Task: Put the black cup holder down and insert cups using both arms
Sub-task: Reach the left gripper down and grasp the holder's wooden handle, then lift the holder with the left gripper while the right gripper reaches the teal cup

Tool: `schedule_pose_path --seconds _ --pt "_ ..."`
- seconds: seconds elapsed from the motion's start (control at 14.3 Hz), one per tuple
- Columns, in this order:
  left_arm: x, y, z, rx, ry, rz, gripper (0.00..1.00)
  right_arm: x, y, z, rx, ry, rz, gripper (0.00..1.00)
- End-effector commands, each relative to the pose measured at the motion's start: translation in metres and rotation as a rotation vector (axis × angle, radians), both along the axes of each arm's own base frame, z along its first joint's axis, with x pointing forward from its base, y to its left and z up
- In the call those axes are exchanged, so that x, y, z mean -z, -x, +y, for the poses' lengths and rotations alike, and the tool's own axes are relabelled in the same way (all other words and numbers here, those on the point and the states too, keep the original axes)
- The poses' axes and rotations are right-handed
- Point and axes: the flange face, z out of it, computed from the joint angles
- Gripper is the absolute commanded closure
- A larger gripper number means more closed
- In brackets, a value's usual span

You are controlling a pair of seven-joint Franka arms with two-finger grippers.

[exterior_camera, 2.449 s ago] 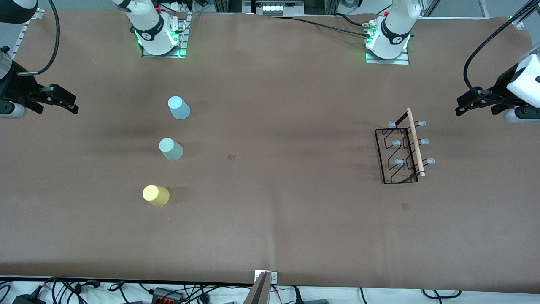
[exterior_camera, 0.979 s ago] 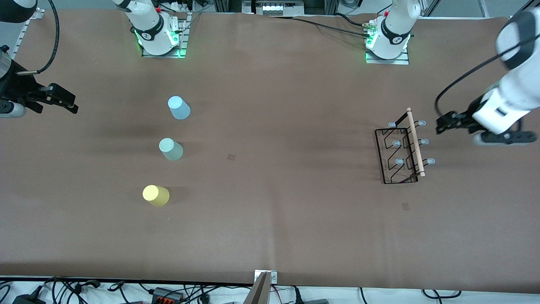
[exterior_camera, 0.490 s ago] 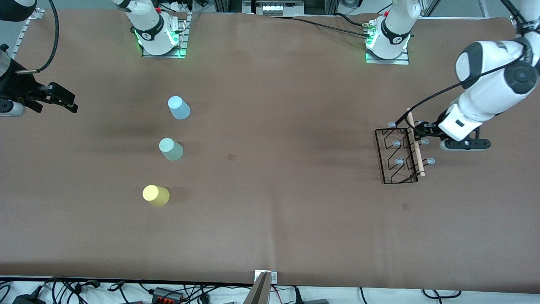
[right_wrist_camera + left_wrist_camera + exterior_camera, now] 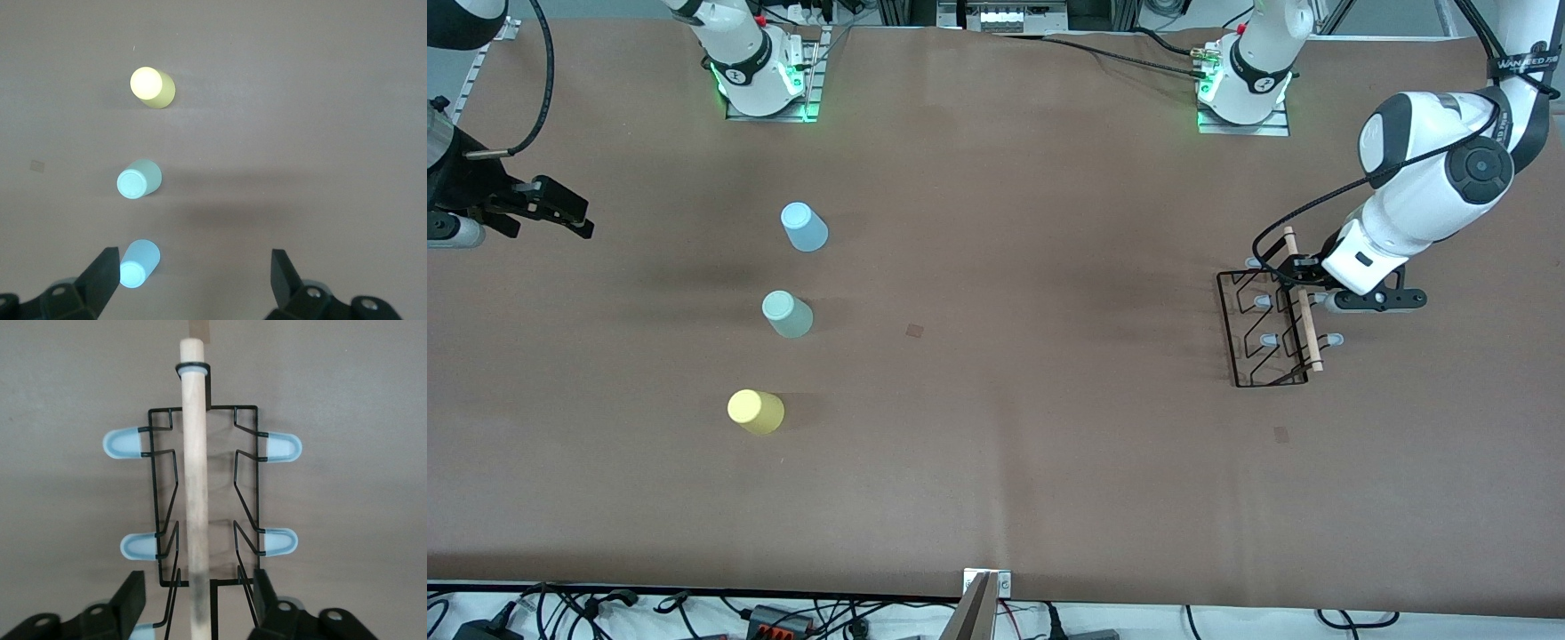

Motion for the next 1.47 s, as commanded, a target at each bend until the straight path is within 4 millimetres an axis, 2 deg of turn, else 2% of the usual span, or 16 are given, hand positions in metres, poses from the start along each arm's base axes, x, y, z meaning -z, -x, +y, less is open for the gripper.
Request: schedule_pose_path --seconds 0.0,0.14,0.35,0.42,0.49,0.63,0.77,0.91,1.12,1.26,1.4 --pt "0.003 0.001 -0.003 -0.015 0.009 -0.006 0.45 0.001 0.002 -0.002 0.015 0.013 -0.002 0.00" --pt "0.009 0.000 -0.002 -0.019 0.010 -0.009 0.48 0.009 -0.001 -0.001 0.013 0.013 0.011 0.00" --pt "0.014 -0.002 0.001 -0.027 0.012 -0.014 0.53 0.050 -0.017 0.001 0.008 0.008 0.074 0.00" --pt "0.014 -0.002 0.001 -0.027 0.012 -0.014 0.56 0.053 -0.019 0.003 0.005 0.008 0.074 0.00" --pt "0.014 -0.002 0.001 -0.027 0.012 -0.012 0.64 0.054 -0.020 0.008 -0.003 0.010 0.073 0.00" --pt "0.016 -0.001 0.001 -0.025 0.012 0.003 0.88 0.057 -0.020 0.020 0.027 0.013 0.078 0.00" --pt "0.014 0.003 0.000 -0.025 0.011 0.054 0.91 0.077 -0.025 0.046 0.054 0.020 0.111 0.00" --pt "-0.010 -0.006 -0.008 -0.011 0.009 0.087 0.96 0.112 -0.036 0.071 0.019 0.022 0.145 0.00" --pt "-0.045 -0.021 -0.049 0.018 0.012 0.047 0.97 0.162 -0.043 0.112 -0.037 0.020 0.222 0.00" --pt "-0.065 -0.024 -0.070 0.017 0.013 0.042 0.98 0.189 -0.054 0.119 -0.031 0.000 0.235 0.00" --pt "-0.089 -0.032 -0.126 0.028 0.029 -0.007 0.99 0.215 -0.057 0.133 -0.041 -0.001 0.231 0.00"
